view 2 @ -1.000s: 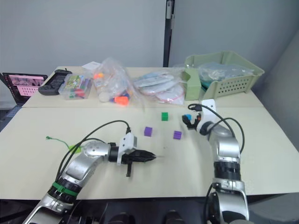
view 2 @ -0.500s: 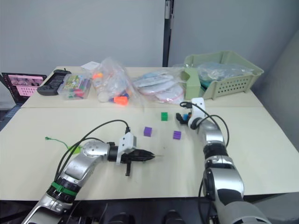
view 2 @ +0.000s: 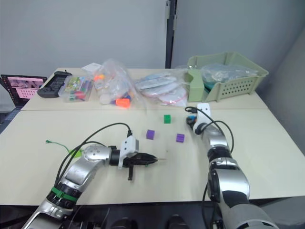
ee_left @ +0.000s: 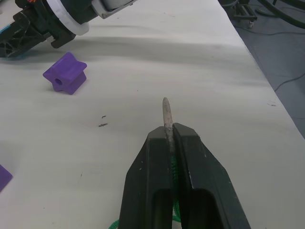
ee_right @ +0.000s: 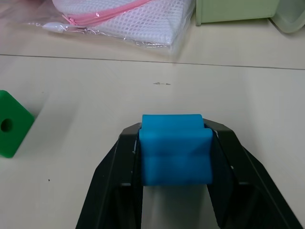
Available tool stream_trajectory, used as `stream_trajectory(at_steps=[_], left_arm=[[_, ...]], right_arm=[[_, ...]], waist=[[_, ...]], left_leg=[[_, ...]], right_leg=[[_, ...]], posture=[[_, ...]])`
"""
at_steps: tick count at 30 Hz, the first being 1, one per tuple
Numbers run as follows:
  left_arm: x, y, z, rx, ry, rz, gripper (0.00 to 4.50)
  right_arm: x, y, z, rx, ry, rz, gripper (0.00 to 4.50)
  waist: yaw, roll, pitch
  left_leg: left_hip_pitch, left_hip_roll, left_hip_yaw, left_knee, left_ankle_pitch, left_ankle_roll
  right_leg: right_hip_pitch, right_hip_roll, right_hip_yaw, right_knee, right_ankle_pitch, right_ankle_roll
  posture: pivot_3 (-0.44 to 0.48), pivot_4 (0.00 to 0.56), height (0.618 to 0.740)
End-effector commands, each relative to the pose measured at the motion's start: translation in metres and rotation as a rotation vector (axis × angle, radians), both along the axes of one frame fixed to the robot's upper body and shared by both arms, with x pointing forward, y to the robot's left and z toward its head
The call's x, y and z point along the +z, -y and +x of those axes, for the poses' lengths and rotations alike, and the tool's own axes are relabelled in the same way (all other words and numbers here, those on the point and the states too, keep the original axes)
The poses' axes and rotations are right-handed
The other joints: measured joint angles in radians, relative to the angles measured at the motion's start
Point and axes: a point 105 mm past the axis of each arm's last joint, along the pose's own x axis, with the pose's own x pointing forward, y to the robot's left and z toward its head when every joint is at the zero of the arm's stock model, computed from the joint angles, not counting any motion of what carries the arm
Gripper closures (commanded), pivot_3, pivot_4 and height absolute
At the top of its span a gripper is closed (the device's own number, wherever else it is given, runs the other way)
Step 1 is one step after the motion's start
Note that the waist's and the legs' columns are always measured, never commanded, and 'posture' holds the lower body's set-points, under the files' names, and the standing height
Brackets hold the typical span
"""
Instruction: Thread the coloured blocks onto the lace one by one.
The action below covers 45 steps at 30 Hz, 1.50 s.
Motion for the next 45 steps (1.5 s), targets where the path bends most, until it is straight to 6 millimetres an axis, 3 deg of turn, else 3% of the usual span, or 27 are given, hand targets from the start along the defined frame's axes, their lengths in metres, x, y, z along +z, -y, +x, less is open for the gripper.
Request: stream_trajectory(at_steps=[1, 5, 11, 17, 23, 26, 31, 45], left_arm=[[0.01, 0.005, -0.001, -0.021, 0.036, -0.022, 4.5], [0.009, 0.009, -0.001, -0.042, 0.032, -0.027, 4.5], [0.008, 0.018, 0.0, -0.093, 0.024, -0.037, 4.5], [0.003, 0.028, 0.002, -0.175, 0.009, -0.038, 4.5], [0.001, 0.035, 0.007, -0.226, 0.006, -0.036, 4.5], [-0.001, 0.037, 0.007, -0.258, -0.001, -0.03, 4.5], [-0.003, 0.04, 0.006, -0.288, -0.004, -0.022, 4.5], [-0.005, 0.034, 0.003, -0.289, -0.009, -0.004, 4.5]], right_arm=[[0.028, 0.01, 0.0, -0.007, 0.096, -0.002, 3.3], [0.042, 0.019, -0.014, -0.005, 0.129, -0.01, 3.3], [0.059, 0.027, -0.064, -0.013, 0.127, 0.003, 3.3], [0.078, 0.015, -0.121, 0.007, 0.1, 0.004, 3.3], [0.062, -0.002, -0.168, -0.023, 0.015, 0.056, 3.3], [0.041, -0.015, -0.188, -0.058, -0.051, 0.102, 3.3], [0.01, -0.038, -0.2, -0.055, -0.147, 0.117, 3.3], [-0.025, -0.031, -0.207, -0.159, -0.208, 0.084, 3.3]], waist=[[0.001, 0.0, 0.0], [0.007, 0.0, 0.0], [0.008, 0.0, 0.0], [0.009, 0.0, 0.0], [0.009, 0.0, 0.0], [0.01, 0.0, 0.0], [0.009, 0.0, 0.0], [0.009, 0.0, 0.0]], left_leg=[[0.0, 0.0, 0.0, 0.0, 0.0, 0.0], [-0.001, 0.0, 0.0, 0.0, 0.0, 0.0], [-0.002, 0.0, -0.001, 0.001, 0.0, 0.0], [-0.003, 0.0, -0.001, 0.001, 0.0, 0.0], [-0.003, 0.0, -0.002, 0.001, 0.0, 0.0], [-0.005, 0.001, -0.002, 0.001, 0.0, 0.0], [-0.005, 0.001, -0.002, 0.002, 0.0, 0.0], [-0.005, 0.001, -0.002, 0.002, 0.0, 0.0]], right_leg=[[0.0, 0.0, 0.0, 0.0, 0.0, 0.0], [0.0, 0.0, 0.0, 0.0, 0.0, 0.0], [-0.001, 0.0, -0.001, 0.0, 0.0, 0.0], [-0.001, 0.0, 0.0, -0.001, 0.0, 0.001], [0.0, 0.001, -0.001, -0.003, -0.001, 0.001], [0.0, 0.002, -0.001, -0.007, -0.001, 0.001], [0.0, 0.001, -0.001, -0.009, -0.001, 0.002], [0.0, 0.001, -0.001, -0.009, -0.002, 0.002]], posture=[[0.0, 0.15, 0.734], [0.0, 0.15, 0.734], [0.0, 0.15, 0.734], [0.0, 0.15, 0.734], [0.0, 0.15, 0.734], [0.0, 0.15, 0.734], [0.0, 0.15, 0.734], [0.0, 0.15, 0.734]])
